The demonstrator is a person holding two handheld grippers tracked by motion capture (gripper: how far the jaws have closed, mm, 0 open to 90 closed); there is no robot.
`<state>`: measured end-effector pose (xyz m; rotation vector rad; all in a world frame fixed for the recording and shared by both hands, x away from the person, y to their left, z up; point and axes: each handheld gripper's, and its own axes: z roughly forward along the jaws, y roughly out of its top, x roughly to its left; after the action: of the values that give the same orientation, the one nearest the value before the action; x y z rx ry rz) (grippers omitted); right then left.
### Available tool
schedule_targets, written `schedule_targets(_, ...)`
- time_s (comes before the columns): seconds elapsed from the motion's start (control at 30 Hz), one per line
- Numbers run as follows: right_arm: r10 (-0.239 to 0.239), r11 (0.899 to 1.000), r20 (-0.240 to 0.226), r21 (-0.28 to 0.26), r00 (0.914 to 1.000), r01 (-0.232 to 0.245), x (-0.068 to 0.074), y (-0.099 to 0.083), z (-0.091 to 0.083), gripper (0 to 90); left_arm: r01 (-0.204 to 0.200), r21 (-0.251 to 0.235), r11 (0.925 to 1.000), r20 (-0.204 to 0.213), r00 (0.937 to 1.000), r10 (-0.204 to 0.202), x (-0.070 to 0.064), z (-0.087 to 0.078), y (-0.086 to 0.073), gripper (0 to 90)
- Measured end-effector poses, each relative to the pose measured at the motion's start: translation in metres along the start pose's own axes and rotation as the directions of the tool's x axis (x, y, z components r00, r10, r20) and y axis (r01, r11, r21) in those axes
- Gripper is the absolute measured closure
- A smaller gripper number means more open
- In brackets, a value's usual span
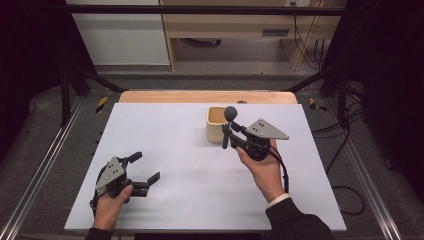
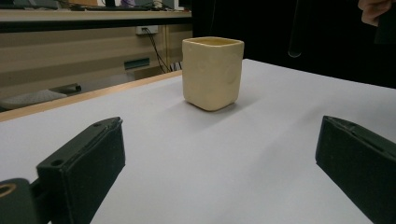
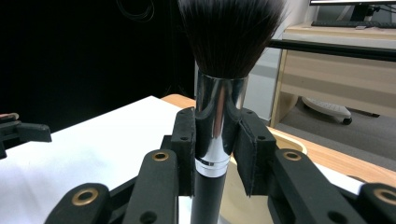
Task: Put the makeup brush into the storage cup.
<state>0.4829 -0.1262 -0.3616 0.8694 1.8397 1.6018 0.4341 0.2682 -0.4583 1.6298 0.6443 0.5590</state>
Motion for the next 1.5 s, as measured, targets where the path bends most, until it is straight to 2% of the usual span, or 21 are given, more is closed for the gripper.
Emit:
schedule_targets(0.2, 0.005, 1.0, 0.01, -0.007, 0.9999, -0.005, -0.003, 0.002, 0.001, 70.8, 0.002, -0.002, 1.0, 0.013, 0.9999, -0.002, 0.001, -0.001, 0.0, 1.2)
schedule_targets(0.57, -0.03, 1.0, 0.033, -0.003, 0.999, 0.03, -0.005, 0.007, 0.005, 70.8, 0.01, -0.001, 1.0, 0.017, 0.9998, -0.01, 0.001, -0.001, 0.0, 1.0)
schedule_targets(0.73, -0.03, 1.0, 0.034, -0.007, 0.999, 0.03, -0.004, 0.01, 0.006, 70.8, 0.011, -0.005, 0.9999, 0.018, 0.9998, -0.011, 0.001, -0.001, 0.0, 0.9)
schedule_targets(0.9, -0.05, 0.999, 0.035, -0.014, 0.9981, 0.05, -0.003, 0.014, 0.007, 70.9, 0.01, -0.007, 0.9999, 0.018, 0.9998, -0.009, 0.001, -0.001, 0.0, 1.0)
schedule_targets(1.5, -0.088, 0.996, 0.044, 0.0, 0.9951, 0.088, -0.005, 0.024, 0.018, 70.8, 0.007, -0.016, 0.9998, 0.021, 0.9997, -0.007, 0.0, -0.002, 0.002, 1.0)
